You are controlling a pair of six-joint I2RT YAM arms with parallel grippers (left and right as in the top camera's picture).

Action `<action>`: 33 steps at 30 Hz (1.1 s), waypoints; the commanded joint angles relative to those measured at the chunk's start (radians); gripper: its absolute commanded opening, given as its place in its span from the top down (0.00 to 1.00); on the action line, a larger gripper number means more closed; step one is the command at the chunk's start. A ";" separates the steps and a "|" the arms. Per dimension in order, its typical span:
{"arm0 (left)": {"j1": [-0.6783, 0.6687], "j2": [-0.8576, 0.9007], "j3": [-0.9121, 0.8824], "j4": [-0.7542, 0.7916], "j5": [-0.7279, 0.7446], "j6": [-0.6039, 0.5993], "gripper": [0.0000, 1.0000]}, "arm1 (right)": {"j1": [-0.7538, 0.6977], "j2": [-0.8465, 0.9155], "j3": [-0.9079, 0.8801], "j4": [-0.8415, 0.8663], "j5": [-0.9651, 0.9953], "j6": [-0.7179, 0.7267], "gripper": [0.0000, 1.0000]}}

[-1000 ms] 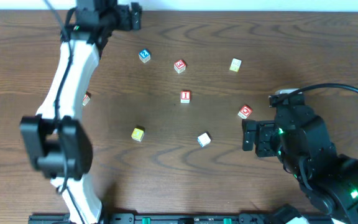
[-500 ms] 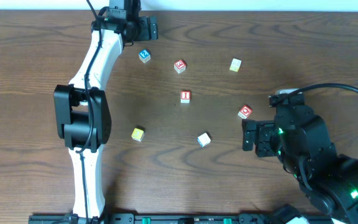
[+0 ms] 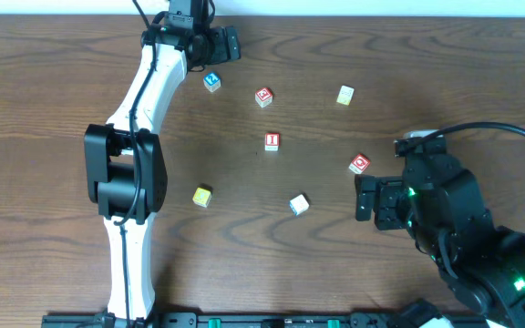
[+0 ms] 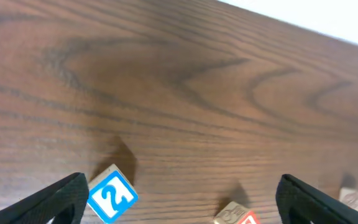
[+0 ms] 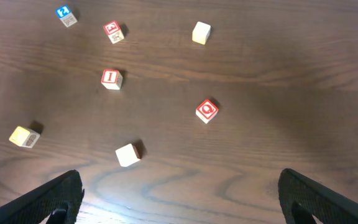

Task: Spell out Ai2
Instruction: 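Reach the left gripper to the blue '2' block at far left, then close the left gripper on the blue '2' block and lift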

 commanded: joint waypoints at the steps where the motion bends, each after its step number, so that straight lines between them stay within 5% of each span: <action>1: -0.010 0.000 0.024 -0.025 -0.080 -0.193 0.02 | -0.004 -0.003 -0.001 -0.002 0.014 -0.013 0.01; 14: -0.111 0.001 0.024 -0.181 -0.381 -0.416 0.03 | -0.004 -0.003 -0.001 -0.002 0.014 -0.013 0.01; 20: -0.109 0.006 0.023 -0.198 -0.385 -0.549 0.00 | -0.004 -0.004 -0.001 -0.002 0.014 -0.013 0.01; 33: -0.103 0.078 0.023 -0.198 -0.327 -0.569 0.02 | -0.004 -0.003 -0.001 -0.002 0.014 -0.013 0.01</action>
